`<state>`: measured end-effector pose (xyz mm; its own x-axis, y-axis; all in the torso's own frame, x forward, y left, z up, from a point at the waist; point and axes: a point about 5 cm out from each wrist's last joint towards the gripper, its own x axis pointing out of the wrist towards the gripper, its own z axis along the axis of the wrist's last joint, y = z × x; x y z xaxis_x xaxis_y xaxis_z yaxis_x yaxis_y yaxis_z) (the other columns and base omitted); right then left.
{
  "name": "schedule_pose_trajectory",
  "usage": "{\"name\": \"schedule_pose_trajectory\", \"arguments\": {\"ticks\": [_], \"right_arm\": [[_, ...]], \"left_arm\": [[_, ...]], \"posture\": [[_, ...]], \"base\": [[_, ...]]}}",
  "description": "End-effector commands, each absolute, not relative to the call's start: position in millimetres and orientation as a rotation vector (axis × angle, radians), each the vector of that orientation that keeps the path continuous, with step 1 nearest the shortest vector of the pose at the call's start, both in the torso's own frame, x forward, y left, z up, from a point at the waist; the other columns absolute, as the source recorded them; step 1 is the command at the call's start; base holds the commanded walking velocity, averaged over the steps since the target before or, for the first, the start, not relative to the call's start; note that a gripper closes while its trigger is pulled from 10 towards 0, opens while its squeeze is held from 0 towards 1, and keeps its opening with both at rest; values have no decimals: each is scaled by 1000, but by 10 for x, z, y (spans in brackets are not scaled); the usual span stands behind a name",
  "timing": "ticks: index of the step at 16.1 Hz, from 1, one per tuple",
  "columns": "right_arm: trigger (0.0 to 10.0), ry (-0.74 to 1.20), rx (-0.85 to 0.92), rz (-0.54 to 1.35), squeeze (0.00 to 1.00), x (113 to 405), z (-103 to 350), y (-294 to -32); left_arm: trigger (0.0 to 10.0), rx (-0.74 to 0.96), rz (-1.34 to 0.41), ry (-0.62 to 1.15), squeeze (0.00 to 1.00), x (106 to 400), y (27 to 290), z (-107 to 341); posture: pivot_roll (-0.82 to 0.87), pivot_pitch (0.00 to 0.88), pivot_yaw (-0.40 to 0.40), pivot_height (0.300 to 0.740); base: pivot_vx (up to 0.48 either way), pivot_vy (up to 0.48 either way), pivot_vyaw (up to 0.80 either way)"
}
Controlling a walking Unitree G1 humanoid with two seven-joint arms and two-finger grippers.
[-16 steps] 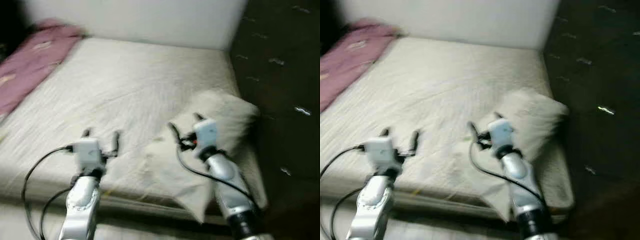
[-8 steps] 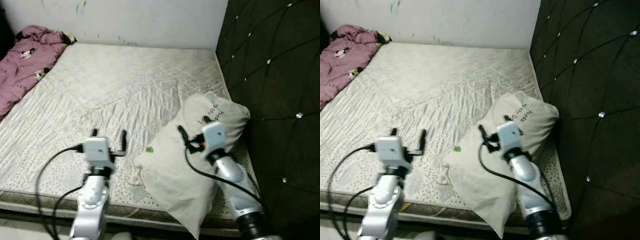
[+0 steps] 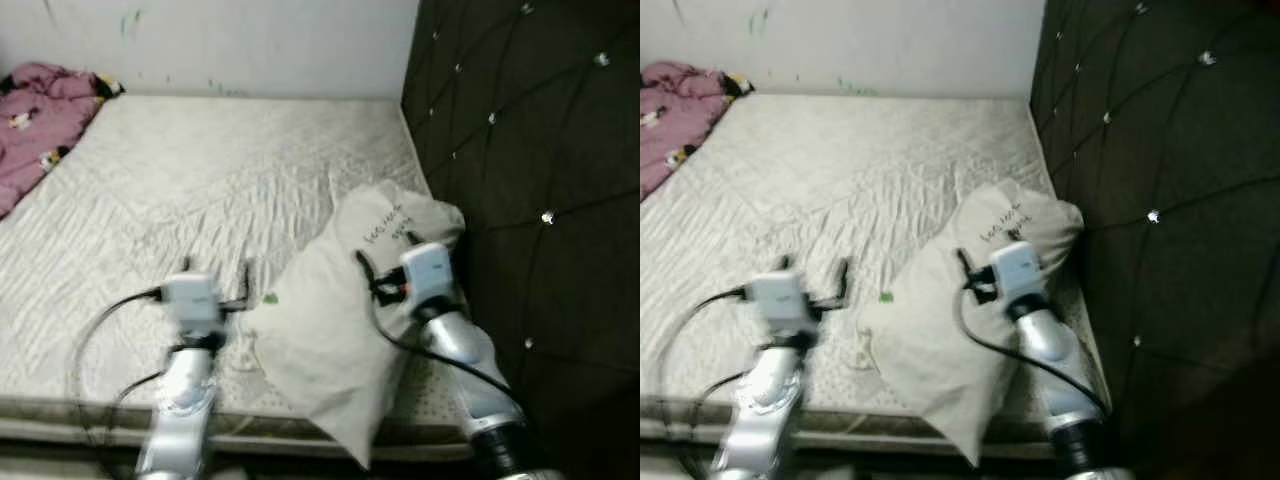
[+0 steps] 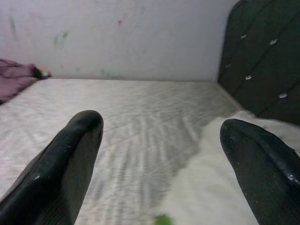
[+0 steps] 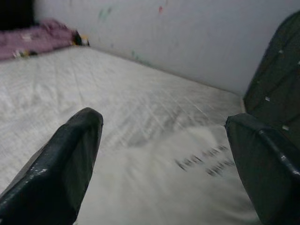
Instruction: Clean up the room
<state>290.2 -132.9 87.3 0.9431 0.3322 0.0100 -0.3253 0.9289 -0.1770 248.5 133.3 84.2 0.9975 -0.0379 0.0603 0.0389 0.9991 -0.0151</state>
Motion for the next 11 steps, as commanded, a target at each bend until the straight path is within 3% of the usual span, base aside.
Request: {"name": "schedule_pose_trajectory", "arguments": {"ticks": [1, 11], "right_arm": [[10000, -60, -162, 349, 0, 2924, 916, -1266], [10000, -29, -114, 356, 0, 2907, 911, -1166]], "left_arm": [[10000, -6, -18, -56, 0, 2487, 1418, 835], [10000, -33, 64, 24, 0, 2421, 1502, 721]], "posture": [[-23, 0, 2, 740], [-10, 0, 2, 740]], "base": [[0, 0, 0], [0, 0, 0]]}}
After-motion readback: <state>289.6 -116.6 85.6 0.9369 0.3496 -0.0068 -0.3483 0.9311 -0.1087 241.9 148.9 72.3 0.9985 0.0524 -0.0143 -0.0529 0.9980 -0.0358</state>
